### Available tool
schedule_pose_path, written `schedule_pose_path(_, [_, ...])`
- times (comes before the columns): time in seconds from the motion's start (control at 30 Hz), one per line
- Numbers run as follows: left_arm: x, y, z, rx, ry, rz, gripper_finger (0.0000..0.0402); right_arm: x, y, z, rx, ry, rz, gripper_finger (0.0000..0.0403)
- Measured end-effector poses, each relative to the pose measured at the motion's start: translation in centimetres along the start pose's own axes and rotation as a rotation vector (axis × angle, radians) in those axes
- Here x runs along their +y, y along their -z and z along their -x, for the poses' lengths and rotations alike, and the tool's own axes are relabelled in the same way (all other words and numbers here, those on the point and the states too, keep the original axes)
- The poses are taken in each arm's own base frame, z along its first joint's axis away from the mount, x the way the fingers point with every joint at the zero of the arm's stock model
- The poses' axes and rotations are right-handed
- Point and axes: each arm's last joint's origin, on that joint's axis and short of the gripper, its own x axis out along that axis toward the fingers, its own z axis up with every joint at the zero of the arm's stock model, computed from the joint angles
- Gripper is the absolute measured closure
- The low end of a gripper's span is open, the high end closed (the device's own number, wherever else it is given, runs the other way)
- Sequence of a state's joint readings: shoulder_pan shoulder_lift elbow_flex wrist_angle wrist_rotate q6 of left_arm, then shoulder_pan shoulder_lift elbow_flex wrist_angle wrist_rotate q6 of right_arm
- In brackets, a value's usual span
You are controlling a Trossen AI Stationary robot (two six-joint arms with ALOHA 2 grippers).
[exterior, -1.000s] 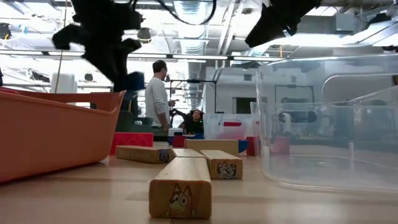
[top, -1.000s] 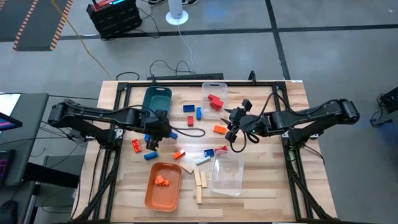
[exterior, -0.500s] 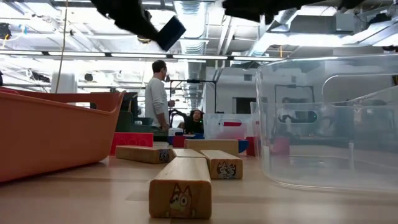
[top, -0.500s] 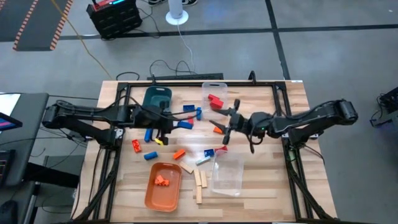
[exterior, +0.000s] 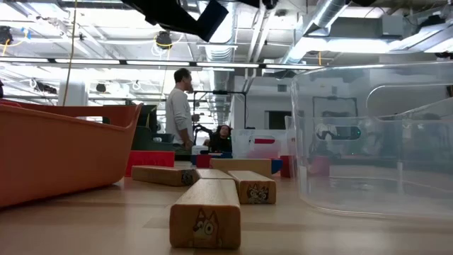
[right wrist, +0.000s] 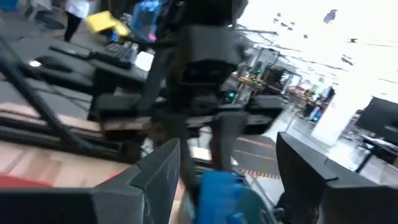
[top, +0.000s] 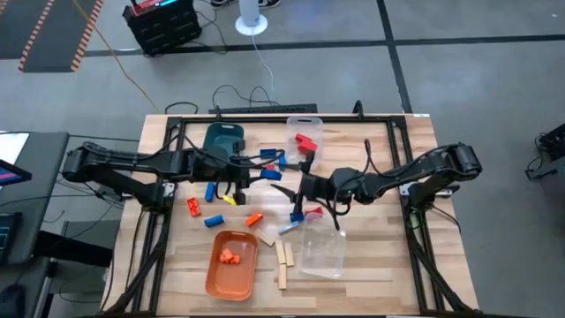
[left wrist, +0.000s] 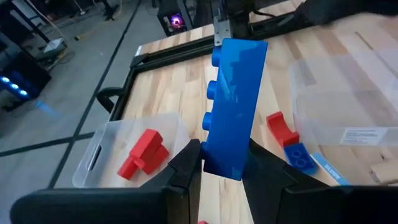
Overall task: Sort blocks
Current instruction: Put the blue game piece into the bottom transparent bin
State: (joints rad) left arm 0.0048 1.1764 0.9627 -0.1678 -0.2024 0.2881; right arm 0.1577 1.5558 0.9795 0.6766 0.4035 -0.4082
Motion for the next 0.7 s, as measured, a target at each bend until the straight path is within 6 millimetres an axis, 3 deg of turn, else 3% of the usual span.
schedule_pose_path(0.17, [0.0,-0.1,0.0,-0.006,-0.001,0.004,0.0317,0.6,0.0,-1.1,-0.024,-0.029,-0.043,0.0158])
schedule_pose_path(0.3, [-0.1,0.0,0.0,-0.007,0.019,0.011,0.0317,1.1,1.2,-1.8,0.016,-0.036,-0.029,0.0158])
schedule_pose_path(0.5, [-0.2,-0.3,0.3,-0.021,0.023,0.009,0.0317,0.6,1.3,-2.0,0.017,-0.02,-0.048,0.0162])
schedule_pose_path(0.7, [-0.3,-0.3,0.3,-0.019,0.025,0.009,0.0317,0.1,1.9,-2.2,0.057,-0.015,-0.05,0.0212])
